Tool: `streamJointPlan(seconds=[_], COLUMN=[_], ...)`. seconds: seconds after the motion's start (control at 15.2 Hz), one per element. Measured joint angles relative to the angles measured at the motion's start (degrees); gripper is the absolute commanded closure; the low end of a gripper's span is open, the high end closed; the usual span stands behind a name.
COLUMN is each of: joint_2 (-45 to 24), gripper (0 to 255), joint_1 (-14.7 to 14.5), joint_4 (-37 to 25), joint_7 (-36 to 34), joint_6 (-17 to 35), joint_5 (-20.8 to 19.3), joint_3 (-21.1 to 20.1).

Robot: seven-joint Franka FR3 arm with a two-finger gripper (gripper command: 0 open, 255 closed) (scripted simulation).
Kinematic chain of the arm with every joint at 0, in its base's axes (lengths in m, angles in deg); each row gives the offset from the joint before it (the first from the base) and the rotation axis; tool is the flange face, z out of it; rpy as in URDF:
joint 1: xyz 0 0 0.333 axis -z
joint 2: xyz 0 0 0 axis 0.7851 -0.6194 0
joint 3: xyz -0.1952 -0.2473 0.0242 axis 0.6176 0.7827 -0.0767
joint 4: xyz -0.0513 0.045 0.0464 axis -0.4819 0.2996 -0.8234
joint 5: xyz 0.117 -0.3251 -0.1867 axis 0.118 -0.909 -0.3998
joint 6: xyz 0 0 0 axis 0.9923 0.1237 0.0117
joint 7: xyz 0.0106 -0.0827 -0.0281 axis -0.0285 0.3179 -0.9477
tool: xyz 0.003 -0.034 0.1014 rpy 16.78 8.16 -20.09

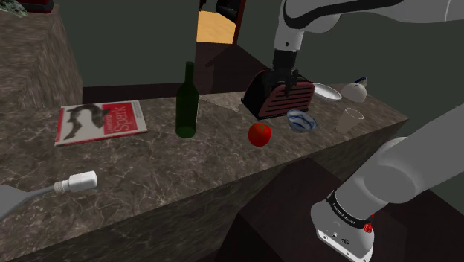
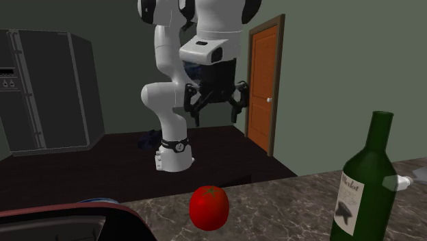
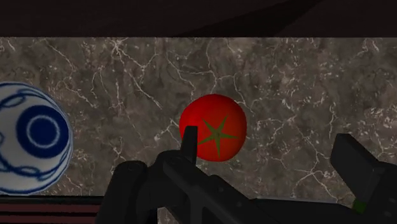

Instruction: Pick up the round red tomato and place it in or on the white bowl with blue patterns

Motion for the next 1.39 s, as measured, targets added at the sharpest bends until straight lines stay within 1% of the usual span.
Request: streamJointPlan(seconds=[0.33,0.73,0.92,1.25,1.39], joint_2=[-11.2,-24.2,-25.7,-25.9,-25.9], gripper=[0,0,0,0,0], joint_1=[1.7,4.1,4.3,3.9,3.9], joint_4=[-3.6,-10.3,-9.7,-6.0,-5.6], joint_7=[-6.4,-12.3,-12.9,-12.8,-12.8], joint_6=[3.4,4.7,6.3,10.1,10.5], joint_5=[1.9,4.6,5.1,5.6,5.6], joint_3=[1.3,3.7,3.8,3.6,3.5])
